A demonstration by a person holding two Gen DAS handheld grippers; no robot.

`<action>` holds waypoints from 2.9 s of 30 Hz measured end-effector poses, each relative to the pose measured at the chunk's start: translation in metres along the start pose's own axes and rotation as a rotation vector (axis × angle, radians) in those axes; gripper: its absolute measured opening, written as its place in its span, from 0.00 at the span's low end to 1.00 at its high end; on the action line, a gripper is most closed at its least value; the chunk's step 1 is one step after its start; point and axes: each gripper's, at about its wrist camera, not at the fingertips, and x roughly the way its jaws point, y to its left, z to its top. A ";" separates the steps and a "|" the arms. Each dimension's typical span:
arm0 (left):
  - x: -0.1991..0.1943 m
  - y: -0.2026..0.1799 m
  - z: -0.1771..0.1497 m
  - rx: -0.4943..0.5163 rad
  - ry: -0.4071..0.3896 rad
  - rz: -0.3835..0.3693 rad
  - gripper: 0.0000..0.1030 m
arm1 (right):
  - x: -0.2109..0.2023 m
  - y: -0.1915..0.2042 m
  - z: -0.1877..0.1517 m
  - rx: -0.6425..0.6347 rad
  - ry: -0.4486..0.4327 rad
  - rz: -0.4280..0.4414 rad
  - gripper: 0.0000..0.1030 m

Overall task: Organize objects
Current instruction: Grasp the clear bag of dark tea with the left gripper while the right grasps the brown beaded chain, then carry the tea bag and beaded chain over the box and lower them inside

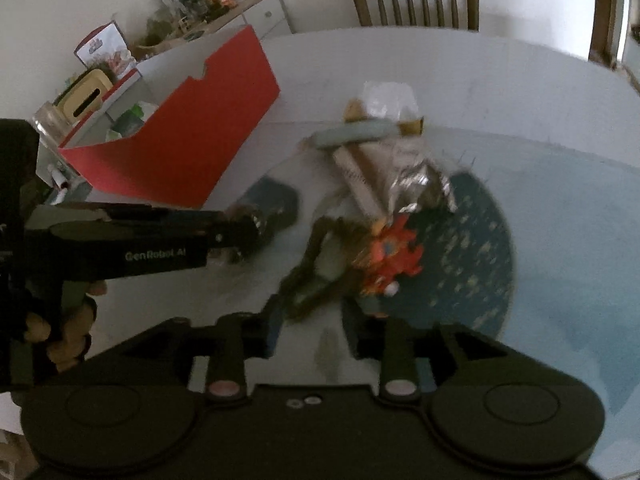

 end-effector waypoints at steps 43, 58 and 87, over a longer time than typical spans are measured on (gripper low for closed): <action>-0.115 0.032 0.050 0.030 -0.078 -0.080 0.33 | -0.067 0.045 0.047 0.117 -0.261 0.001 0.02; -0.151 0.103 0.097 -0.003 -0.124 0.061 0.33 | -0.079 0.113 0.127 -0.118 -0.344 0.055 0.02; -0.069 0.194 0.154 0.001 -0.034 0.186 0.33 | 0.064 0.211 0.172 -0.326 -0.193 0.095 0.02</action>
